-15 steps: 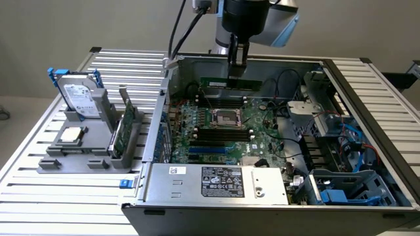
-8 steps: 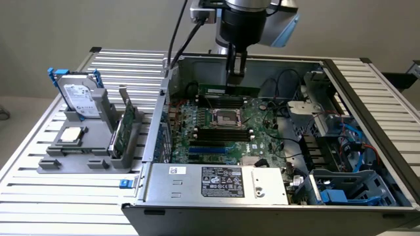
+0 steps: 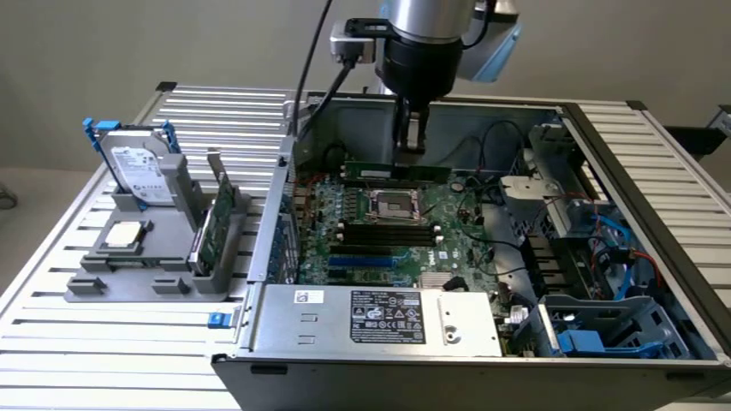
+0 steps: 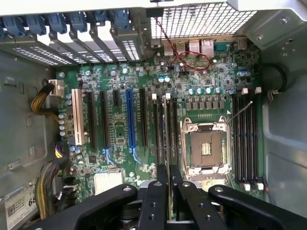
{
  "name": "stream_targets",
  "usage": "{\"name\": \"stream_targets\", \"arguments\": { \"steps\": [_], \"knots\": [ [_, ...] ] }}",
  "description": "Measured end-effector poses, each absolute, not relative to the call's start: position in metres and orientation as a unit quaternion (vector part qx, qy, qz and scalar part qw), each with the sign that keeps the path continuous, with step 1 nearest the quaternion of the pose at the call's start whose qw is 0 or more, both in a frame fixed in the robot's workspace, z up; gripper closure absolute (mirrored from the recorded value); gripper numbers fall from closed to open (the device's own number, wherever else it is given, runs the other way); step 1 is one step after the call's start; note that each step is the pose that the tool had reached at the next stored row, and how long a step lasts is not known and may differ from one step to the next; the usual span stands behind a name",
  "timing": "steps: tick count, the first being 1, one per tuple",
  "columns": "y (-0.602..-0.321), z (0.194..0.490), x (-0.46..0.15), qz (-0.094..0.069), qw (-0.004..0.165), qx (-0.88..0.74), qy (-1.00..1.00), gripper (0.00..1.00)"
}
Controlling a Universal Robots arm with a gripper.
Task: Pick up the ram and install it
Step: 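Insert the ram into the slot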
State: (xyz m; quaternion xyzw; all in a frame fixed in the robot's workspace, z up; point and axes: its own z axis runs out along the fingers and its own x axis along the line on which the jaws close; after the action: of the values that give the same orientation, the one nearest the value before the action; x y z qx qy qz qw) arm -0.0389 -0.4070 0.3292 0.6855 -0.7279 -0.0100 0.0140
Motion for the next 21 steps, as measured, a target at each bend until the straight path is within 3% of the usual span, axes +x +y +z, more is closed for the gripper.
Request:
{"name": "stream_targets", "arguments": {
  "steps": [21],
  "knots": [
    [-0.414, 0.291, -0.040, -0.012, 0.012, 0.691, -0.722, 0.85]
  ]
}}
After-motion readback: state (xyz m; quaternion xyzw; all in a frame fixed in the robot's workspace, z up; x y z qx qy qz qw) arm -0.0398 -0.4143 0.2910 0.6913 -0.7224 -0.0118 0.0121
